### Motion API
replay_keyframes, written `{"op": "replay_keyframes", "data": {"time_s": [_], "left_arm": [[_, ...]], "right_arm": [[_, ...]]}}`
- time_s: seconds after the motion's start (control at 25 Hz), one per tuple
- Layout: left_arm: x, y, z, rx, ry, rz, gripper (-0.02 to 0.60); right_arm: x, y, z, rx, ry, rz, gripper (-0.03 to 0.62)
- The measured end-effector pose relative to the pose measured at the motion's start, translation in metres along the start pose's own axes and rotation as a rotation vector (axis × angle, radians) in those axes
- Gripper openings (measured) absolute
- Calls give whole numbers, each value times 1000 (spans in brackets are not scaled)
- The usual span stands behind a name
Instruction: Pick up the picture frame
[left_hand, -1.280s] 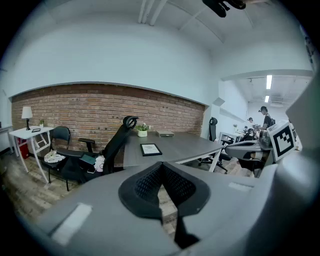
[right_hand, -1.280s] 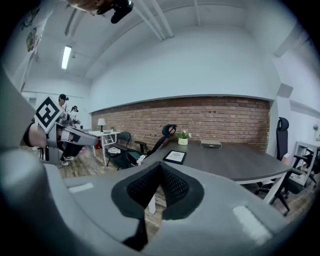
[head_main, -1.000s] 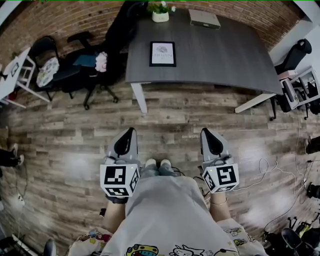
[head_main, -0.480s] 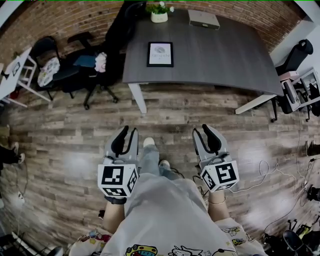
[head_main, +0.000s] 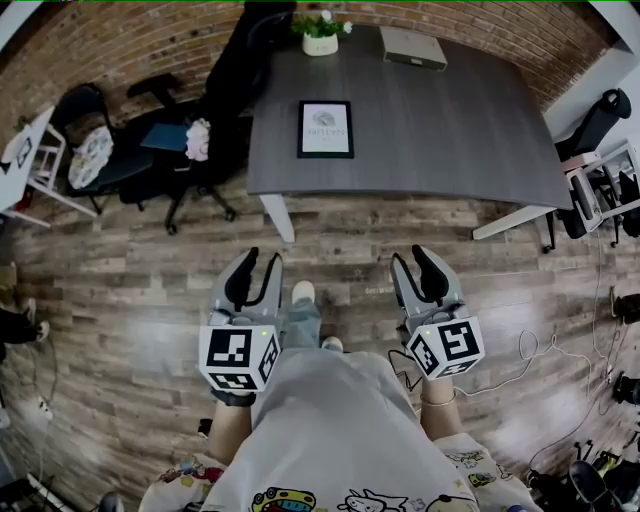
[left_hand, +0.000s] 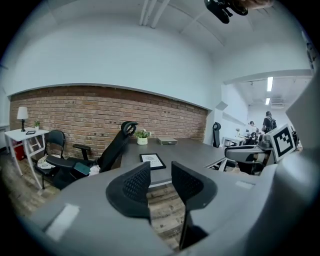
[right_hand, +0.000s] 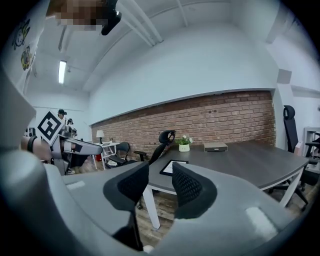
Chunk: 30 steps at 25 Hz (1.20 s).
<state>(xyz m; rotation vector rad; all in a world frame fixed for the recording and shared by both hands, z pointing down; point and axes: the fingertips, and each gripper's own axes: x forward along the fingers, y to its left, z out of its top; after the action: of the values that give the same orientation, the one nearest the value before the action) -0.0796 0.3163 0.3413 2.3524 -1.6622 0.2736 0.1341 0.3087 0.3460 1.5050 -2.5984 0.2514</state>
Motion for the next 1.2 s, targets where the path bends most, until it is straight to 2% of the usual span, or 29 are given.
{"op": "replay_keyframes", "data": {"time_s": [0.28, 0.6, 0.84, 1.2], "left_arm": [[65, 46, 26, 3, 9, -24, 144], [111, 87, 44, 2, 18, -57, 147], [128, 100, 41, 2, 48, -82, 149], [158, 109, 33, -17, 109, -95, 156]], "right_arm": [[78, -15, 21, -5, 5, 0, 152], [133, -28, 29, 13, 30, -49, 161], [153, -38, 30, 31, 48, -94, 167], [182, -61, 23, 73, 89, -113, 181]]}}
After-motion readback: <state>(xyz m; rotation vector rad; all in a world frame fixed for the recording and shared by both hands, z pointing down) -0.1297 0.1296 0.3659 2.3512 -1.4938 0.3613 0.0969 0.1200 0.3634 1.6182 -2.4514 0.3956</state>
